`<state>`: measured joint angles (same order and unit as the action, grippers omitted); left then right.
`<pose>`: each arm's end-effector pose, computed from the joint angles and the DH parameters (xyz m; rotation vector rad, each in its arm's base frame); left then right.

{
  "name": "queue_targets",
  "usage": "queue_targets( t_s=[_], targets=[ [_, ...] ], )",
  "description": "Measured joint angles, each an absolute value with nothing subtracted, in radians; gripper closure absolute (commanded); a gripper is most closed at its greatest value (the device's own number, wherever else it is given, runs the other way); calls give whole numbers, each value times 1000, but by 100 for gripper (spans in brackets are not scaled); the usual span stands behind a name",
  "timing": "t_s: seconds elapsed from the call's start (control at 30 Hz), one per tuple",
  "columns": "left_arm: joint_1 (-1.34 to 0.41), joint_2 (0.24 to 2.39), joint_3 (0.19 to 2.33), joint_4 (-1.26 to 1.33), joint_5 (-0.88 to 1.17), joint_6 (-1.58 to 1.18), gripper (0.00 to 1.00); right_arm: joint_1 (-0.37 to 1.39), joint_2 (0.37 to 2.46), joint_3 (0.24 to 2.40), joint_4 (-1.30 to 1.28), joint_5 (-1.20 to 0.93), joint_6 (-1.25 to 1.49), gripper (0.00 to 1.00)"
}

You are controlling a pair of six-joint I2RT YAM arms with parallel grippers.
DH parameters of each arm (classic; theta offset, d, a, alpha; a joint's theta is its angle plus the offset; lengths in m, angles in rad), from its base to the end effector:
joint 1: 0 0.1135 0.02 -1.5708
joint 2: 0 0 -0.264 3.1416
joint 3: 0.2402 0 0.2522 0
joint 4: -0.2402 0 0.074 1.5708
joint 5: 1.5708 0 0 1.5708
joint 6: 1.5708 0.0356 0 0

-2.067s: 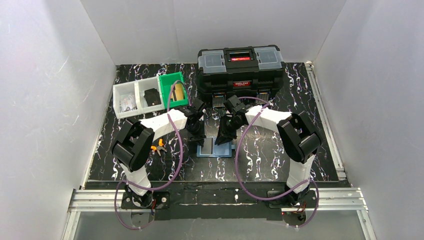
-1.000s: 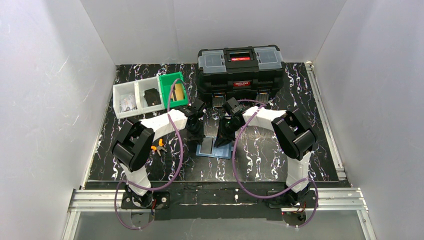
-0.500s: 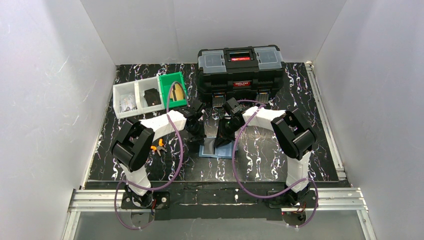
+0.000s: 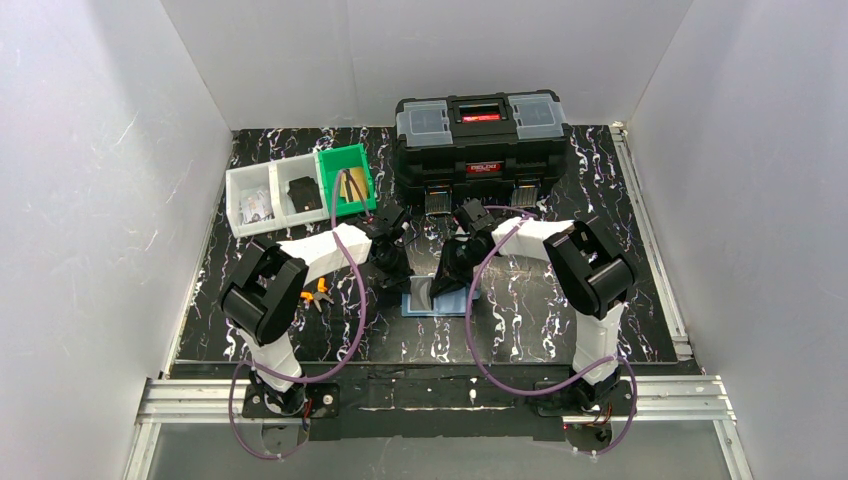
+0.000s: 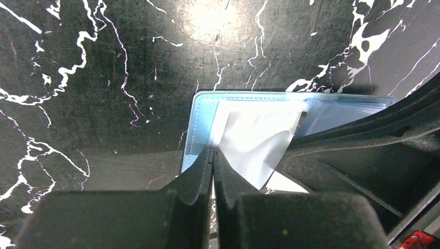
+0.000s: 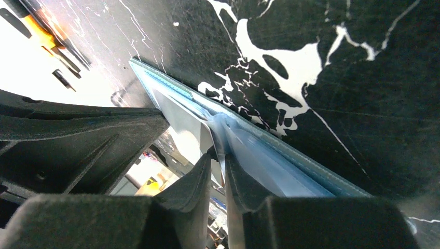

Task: Take the credit cards out of the card holder
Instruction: Remove the credit card from the card holder.

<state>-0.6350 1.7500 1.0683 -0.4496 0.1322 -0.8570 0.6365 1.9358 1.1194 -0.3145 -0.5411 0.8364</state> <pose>0.2722 -0.2064 0.1666 -0.2740 2.8393 -0.5710 0.2868 0.2348 0.1281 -0.1112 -2.9219 -1.0379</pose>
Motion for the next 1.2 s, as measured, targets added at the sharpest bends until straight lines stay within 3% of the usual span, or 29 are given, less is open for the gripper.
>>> queue_targets(
  t_s=[0.23,0.47,1.2],
  targets=[
    [-635,1752,1066,-444,141,-876,100,628,1930,1093,-270,-571,846,76],
    [-634,1768,1061,-409,216,-847,100,623,1908,1087,-316,-549,805,99],
    [-606,1783,1039,-391,279,-900,100,583,1839,979,-228,-531,808,99]
  ],
)
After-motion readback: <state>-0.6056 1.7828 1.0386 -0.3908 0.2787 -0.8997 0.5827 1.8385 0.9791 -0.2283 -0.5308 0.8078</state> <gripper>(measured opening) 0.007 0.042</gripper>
